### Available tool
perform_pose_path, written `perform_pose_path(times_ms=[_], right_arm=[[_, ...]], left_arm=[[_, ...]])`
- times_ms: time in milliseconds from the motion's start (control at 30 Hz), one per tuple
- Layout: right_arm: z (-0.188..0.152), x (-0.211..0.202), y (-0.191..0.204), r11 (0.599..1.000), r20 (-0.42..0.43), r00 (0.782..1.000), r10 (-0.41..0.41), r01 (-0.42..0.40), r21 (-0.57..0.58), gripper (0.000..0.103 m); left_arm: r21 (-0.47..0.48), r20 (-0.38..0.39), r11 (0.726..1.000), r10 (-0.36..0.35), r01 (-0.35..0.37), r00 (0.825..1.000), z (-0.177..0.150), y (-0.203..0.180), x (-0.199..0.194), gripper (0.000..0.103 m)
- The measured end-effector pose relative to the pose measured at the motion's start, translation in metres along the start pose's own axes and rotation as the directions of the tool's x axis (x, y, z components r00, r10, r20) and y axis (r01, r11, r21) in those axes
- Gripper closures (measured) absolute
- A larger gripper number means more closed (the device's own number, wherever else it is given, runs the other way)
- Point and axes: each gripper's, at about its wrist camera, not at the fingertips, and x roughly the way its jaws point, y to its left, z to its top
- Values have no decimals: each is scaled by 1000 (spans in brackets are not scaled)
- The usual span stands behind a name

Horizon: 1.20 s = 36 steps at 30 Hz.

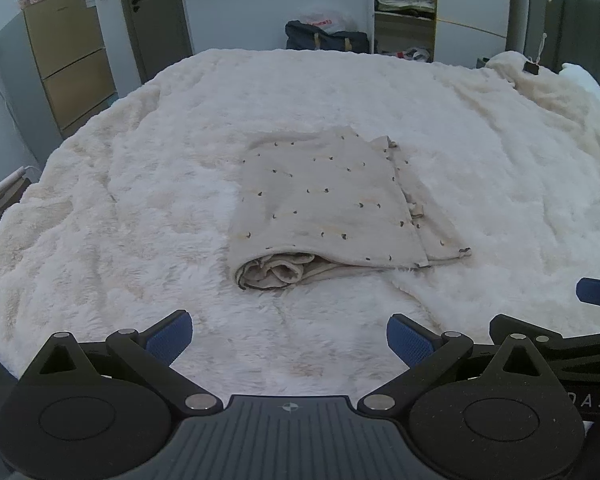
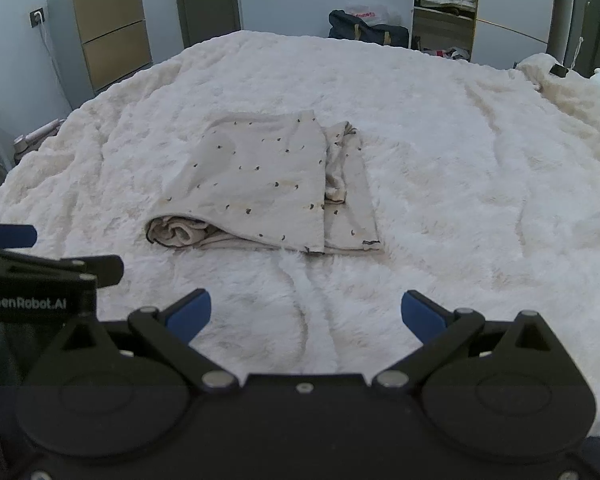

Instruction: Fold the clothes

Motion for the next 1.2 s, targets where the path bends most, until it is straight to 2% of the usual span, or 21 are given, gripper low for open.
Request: perform_pose_path(times_ms=[833, 1200], right_arm=[[0, -1, -1, 1000, -1, 1000, 15, -15, 9, 0], [0, -1, 0, 1000, -6, 1000, 13, -13, 9, 0]], left_arm=[[13, 2, 1000, 19, -20, 1000, 3, 0, -4, 0], [18, 2, 999, 30, -30, 1000, 1, -12, -4, 0]])
